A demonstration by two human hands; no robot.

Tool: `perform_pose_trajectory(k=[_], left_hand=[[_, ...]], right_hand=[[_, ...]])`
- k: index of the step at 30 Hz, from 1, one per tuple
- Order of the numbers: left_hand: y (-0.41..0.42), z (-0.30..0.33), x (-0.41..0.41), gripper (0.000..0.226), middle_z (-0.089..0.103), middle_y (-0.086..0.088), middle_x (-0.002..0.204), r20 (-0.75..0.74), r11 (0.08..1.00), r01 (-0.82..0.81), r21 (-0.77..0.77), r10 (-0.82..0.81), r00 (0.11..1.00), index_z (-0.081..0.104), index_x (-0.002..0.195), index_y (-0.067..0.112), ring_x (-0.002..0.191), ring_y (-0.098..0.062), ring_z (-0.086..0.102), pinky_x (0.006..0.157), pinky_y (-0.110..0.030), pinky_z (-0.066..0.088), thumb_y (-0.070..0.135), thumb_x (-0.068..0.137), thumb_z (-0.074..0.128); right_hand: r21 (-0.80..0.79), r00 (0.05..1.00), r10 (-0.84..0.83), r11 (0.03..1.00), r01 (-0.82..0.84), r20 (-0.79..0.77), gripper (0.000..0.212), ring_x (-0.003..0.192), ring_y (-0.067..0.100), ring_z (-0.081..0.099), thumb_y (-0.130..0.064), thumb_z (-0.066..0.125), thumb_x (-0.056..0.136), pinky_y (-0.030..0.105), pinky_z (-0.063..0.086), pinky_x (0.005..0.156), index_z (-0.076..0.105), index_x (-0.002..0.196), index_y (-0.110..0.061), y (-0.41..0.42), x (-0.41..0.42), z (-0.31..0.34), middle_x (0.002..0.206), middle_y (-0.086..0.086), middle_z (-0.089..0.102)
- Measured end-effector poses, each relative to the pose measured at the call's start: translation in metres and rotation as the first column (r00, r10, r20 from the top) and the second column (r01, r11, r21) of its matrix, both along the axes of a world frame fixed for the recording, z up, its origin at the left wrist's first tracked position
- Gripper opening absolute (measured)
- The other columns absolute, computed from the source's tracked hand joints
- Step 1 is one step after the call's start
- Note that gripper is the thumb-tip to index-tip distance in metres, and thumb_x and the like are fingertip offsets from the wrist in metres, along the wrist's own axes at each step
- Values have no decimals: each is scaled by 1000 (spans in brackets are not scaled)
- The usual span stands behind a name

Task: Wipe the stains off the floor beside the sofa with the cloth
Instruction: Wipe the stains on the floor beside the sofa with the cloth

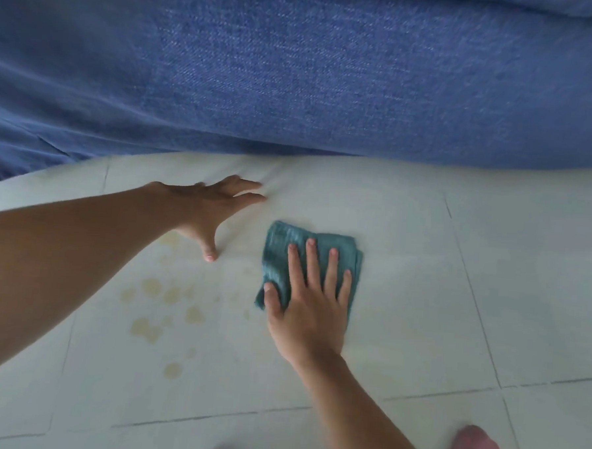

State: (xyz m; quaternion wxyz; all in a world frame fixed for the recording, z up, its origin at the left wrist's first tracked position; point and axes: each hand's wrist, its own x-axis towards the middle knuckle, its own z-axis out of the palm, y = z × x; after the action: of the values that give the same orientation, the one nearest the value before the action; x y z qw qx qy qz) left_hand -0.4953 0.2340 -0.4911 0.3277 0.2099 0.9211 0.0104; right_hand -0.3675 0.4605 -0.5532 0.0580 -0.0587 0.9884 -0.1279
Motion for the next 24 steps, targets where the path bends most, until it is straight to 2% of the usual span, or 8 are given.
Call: perform_pose_trajectory(k=[3, 6, 8, 10, 13, 16, 19, 24], left_hand=[[-9, -7, 6, 136, -12, 18, 162, -13, 998, -55, 44, 56, 998, -1, 156, 37, 152, -12, -1, 120, -44, 27, 44, 55, 89], [-19, -10, 13, 130, -8, 21, 163, -21, 994, -79, 75, 81, 996, 4, 156, 39, 152, -10, -2, 122, -44, 22, 48, 57, 88], [-19, -7, 9, 129, -2, 19, 163, -32, 993, -79, 88, 82, 996, 10, 156, 38, 151, -8, 0, 122, -43, 21, 48, 56, 89], [-14, -3, 4, 129, 3, 15, 161, -47, 992, -78, 99, 83, 995, 15, 153, 38, 150, -10, 9, 119, -42, 25, 48, 50, 92], [-12, -2, 3, 129, 3, 14, 160, -44, 991, -91, 102, 96, 994, 16, 153, 35, 148, -9, 11, 119, -37, 27, 44, 50, 94], [-16, -9, 12, 126, -2, 13, 162, -55, 992, -63, 106, 69, 996, 11, 157, 32, 150, -11, 9, 121, -34, 25, 43, 59, 90], [-25, -13, 25, 117, -2, 11, 164, -48, 994, -58, 91, 62, 997, 8, 158, 32, 151, -14, 9, 122, -41, 24, 44, 70, 84], [-25, -9, 20, 121, 0, 15, 163, -43, 987, -111, 118, 117, 992, 10, 158, 32, 147, -17, 25, 119, -39, 29, 46, 65, 87]], right_hand=[[39, 982, -187, 982, 187, -6, 70, 157, 27, 5, -61, 31, 95, 53, 4, 125, 24, 159, -32, 26, -46, -9, 170, -5, 13], [50, 933, -360, 931, 361, -15, 72, 156, 31, 9, -58, 30, 96, 57, 9, 123, 22, 160, -26, 29, -2, -8, 170, 1, 15], [47, 953, -303, 952, 302, 7, 73, 156, 37, 10, -57, 33, 95, 60, 11, 122, 26, 159, -23, 6, 41, -1, 169, 5, 18], [25, 997, -81, 996, 80, 17, 73, 156, 38, 5, -59, 35, 95, 60, 6, 122, 26, 159, -25, -17, 54, 2, 169, 4, 15], [1, 987, 160, 987, -160, 34, 72, 157, 30, -3, -64, 31, 95, 53, -2, 125, 19, 160, -35, -15, 1, 1, 171, -6, 8], [53, 997, -74, 996, 73, 17, 72, 157, 27, 0, -64, 28, 95, 53, 1, 125, 17, 160, -35, 12, -46, -8, 171, -4, 6], [38, 969, -247, 968, 247, 9, 72, 157, 33, 2, -58, 31, 96, 58, 6, 123, 20, 160, -27, 5, -2, -4, 170, 3, 7], [-27, 986, 151, 988, -150, 67, 73, 156, 32, -10, -62, 29, 96, 56, -5, 123, 15, 161, -31, -37, 28, 4, 171, 0, 1]])
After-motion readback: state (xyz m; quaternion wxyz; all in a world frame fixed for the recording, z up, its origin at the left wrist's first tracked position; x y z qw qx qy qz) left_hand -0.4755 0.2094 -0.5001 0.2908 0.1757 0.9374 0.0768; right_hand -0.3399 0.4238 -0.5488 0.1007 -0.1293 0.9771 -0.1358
